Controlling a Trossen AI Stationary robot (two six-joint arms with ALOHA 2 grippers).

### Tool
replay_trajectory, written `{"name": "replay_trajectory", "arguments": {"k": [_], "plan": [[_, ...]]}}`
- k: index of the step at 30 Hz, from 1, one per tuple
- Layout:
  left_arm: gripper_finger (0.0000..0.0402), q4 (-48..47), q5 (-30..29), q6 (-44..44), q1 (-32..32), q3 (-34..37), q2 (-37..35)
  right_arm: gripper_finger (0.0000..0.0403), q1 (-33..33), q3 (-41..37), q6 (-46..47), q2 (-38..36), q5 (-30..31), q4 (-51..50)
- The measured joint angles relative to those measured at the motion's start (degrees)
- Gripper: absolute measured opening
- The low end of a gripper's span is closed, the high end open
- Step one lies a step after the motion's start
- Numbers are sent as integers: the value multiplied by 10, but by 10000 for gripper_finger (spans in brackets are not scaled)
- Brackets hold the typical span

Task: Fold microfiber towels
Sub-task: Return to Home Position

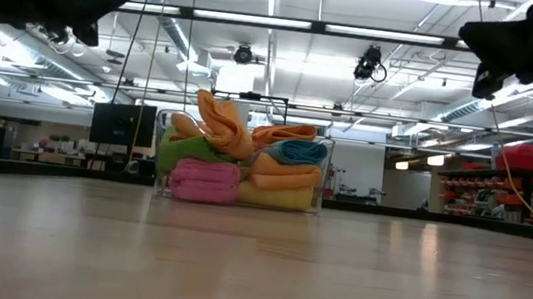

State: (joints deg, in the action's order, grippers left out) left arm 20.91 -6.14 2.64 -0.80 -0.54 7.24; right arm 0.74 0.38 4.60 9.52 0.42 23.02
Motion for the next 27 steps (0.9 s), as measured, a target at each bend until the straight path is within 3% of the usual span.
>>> {"name": "replay_trajectory", "arguments": {"k": [3,7,12,14,27], "plan": [[17,-5,0,8,0,0,-24,41,-34,0,6,0,-10,9],[12,-22,0,-10,0,0,-32,42,-63,0,2,2,28,-31],[10,-142,0,-107,0,0,-31,42,-86,0,-109,3,66,-91],[17,-190,2,-107,1,0,-31,42,-91,0,-125,3,70,-100],[56,-170,3,-80,0,0,-9,42,-92,0,-111,3,70,-109]]}}
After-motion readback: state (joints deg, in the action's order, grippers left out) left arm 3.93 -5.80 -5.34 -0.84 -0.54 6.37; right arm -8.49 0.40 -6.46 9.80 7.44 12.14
